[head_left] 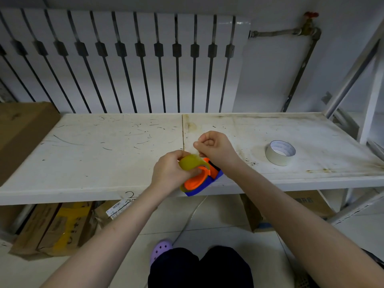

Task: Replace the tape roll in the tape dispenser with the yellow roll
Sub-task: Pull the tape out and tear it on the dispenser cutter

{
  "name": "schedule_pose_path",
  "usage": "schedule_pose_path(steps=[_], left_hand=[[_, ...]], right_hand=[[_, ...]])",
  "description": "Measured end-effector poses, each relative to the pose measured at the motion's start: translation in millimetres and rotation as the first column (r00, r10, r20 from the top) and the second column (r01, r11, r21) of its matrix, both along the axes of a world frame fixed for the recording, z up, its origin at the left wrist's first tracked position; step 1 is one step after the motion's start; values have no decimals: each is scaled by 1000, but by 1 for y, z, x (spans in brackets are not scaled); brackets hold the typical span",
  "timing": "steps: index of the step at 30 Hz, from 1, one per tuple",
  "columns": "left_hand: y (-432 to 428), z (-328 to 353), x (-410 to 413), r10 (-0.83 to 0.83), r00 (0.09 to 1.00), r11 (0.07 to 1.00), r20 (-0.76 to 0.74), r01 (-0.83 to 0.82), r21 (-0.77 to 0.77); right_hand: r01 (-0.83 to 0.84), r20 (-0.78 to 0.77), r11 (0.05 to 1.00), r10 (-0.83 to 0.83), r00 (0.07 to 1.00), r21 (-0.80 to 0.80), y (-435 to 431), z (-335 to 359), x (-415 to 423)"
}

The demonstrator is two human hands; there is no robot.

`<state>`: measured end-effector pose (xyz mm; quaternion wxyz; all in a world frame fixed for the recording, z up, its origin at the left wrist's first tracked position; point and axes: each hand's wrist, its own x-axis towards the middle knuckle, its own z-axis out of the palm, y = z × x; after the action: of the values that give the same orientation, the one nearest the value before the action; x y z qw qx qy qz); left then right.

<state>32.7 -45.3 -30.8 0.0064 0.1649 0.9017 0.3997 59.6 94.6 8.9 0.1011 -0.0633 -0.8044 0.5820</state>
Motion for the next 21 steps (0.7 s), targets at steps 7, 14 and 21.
schedule_pose_path(steps=[7, 14, 21], left_hand=[[6, 10, -6, -11, 997, 992, 81, 21, -121], [6, 18, -12, -44, 992, 973, 120, 70, -218], [-6, 14, -17, -101, 991, 981, 88, 114, -160]], right_hand=[[80, -193, 983, -47, 980, 167, -13, 3, 11], [45, -326, 985, 12, 945, 166, -21, 19, 13], [190, -273, 982, -185, 944, -8, 15, 10, 3]])
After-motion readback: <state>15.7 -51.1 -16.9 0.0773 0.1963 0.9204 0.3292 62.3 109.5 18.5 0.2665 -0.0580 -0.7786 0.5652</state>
